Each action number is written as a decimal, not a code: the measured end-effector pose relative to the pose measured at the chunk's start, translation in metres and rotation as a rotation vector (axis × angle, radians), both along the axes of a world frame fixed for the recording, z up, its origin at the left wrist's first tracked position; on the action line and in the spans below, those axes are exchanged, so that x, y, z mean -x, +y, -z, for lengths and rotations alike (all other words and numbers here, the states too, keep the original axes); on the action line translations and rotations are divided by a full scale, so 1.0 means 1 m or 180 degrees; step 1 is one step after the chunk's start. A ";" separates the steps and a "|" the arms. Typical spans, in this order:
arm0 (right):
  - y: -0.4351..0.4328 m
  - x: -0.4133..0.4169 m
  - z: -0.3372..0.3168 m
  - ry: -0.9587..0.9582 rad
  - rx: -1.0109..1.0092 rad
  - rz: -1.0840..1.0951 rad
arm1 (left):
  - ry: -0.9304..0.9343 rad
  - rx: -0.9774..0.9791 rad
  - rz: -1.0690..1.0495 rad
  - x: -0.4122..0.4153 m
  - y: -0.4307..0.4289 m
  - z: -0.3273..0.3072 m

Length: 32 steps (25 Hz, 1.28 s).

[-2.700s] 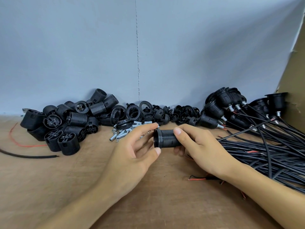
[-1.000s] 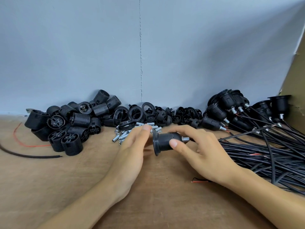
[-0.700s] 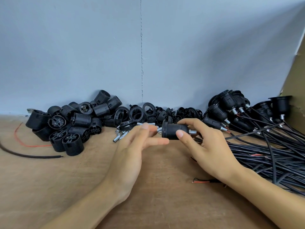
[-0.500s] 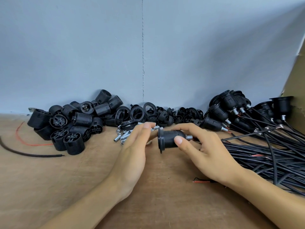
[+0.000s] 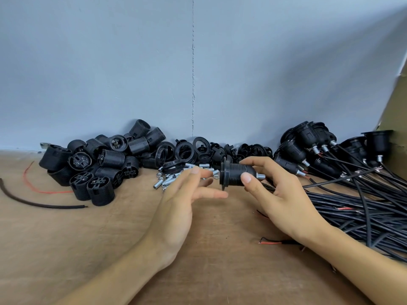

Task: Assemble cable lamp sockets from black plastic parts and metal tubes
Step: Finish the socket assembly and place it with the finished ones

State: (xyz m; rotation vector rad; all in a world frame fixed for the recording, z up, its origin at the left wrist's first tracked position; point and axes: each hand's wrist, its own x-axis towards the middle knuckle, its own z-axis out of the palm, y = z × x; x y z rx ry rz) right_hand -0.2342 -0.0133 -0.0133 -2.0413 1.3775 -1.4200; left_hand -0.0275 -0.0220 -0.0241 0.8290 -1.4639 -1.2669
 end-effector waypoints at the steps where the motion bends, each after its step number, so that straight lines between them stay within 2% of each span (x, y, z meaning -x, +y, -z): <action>1: 0.000 0.000 0.000 0.0024 0.0006 -0.0005 | 0.0006 -0.0024 0.0002 0.001 0.000 0.001; 8: 0.001 0.001 -0.001 0.0246 -0.0081 -0.0206 | 0.0036 0.0122 -0.0110 0.003 0.002 -0.001; 13: 0.002 -0.003 0.000 0.0869 0.0069 -0.0360 | 0.0181 0.0137 -0.0267 0.001 0.000 0.000; 18: 0.002 -0.001 0.001 0.1123 0.0151 -0.0290 | 0.0213 0.0399 -0.0357 -0.001 -0.002 0.000; 24: 0.002 0.000 -0.001 0.1058 0.0329 -0.0110 | 0.0087 0.0211 -0.0432 0.001 -0.004 0.004; 29: 0.004 -0.001 -0.017 0.2389 0.1420 0.0303 | 0.0243 0.0315 -0.0489 0.001 -0.004 0.002; 32: 0.001 -0.005 -0.019 0.2708 0.1859 0.0561 | 0.0320 0.0372 -0.0427 0.003 -0.004 0.001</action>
